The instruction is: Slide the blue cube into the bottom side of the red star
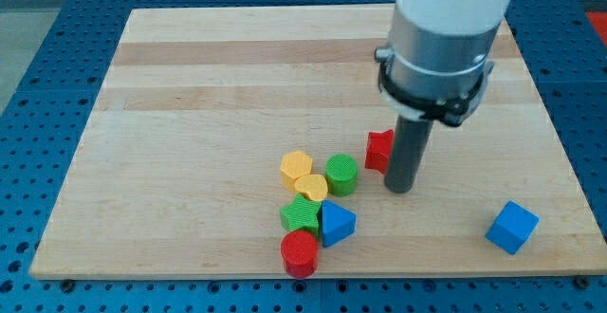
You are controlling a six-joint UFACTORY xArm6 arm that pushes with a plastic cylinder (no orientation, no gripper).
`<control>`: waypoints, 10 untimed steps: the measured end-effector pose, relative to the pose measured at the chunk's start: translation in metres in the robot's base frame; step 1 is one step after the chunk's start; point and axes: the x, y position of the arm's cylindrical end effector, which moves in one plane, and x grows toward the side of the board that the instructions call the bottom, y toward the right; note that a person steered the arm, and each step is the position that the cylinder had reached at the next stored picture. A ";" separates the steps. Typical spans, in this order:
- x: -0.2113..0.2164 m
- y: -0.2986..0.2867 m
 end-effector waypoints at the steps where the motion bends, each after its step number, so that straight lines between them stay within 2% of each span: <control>1: 0.019 -0.006; 2: 0.044 0.055; 3: 0.044 0.129; 4: 0.006 0.181; 6: 0.006 0.201; 8: 0.081 0.221; 10: 0.079 0.207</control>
